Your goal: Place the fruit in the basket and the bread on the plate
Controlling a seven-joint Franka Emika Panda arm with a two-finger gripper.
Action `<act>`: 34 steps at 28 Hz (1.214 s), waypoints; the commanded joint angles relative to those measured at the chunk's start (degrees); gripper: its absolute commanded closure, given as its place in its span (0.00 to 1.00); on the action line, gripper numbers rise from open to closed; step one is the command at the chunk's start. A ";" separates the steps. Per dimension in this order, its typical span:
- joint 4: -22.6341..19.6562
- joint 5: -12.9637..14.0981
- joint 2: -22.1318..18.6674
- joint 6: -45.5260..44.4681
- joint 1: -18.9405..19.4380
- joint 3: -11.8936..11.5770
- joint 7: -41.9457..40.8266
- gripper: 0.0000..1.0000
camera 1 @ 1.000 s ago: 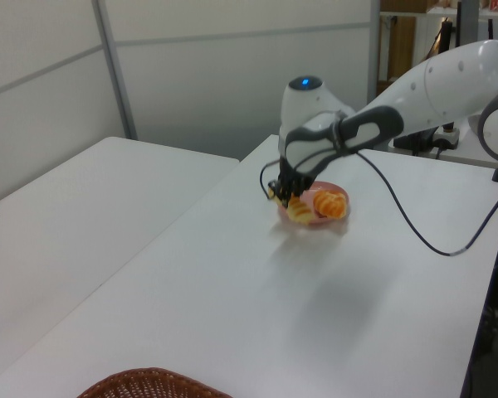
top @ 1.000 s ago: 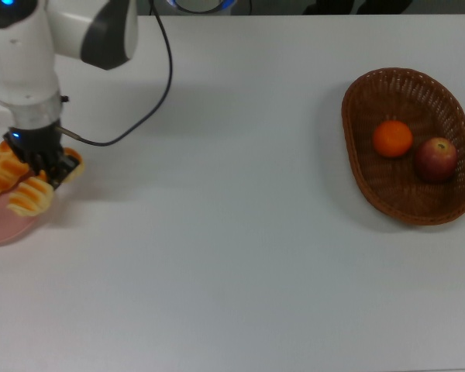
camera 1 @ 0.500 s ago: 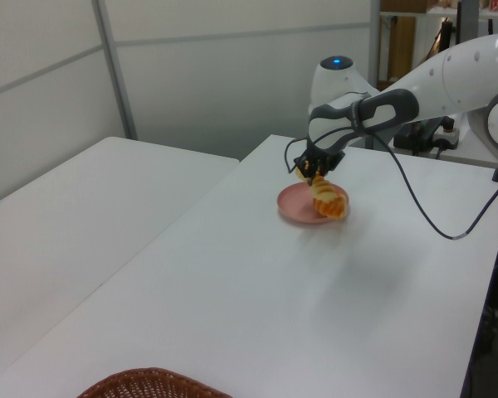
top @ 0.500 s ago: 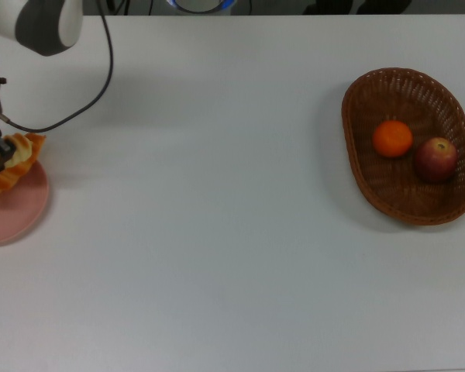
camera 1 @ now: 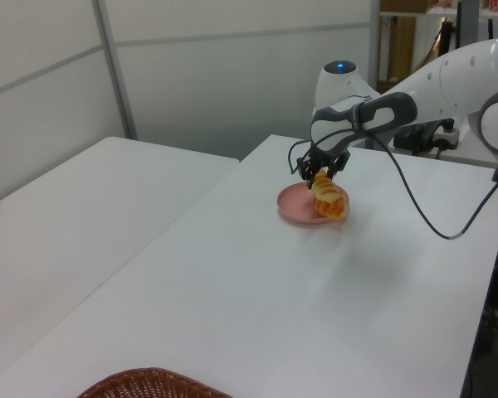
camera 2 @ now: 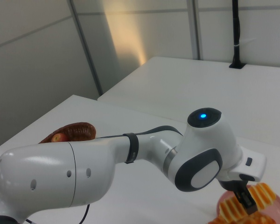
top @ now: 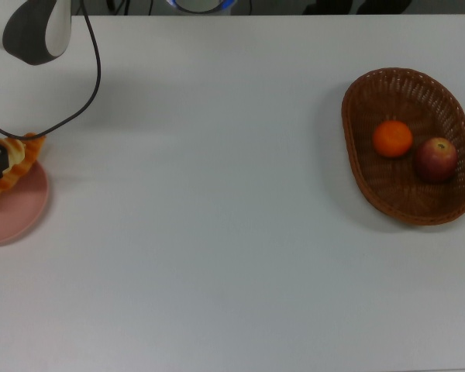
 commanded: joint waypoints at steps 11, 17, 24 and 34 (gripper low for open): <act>0.98 -0.12 -0.24 -0.35 -0.53 -0.03 -3.63 0.00; 0.28 0.58 -5.42 -9.90 1.22 1.19 -8.80 0.00; 0.28 2.51 -12.11 -27.83 7.11 1.90 -12.94 0.00; 0.28 4.63 -19.40 -42.26 16.16 1.99 -15.85 0.00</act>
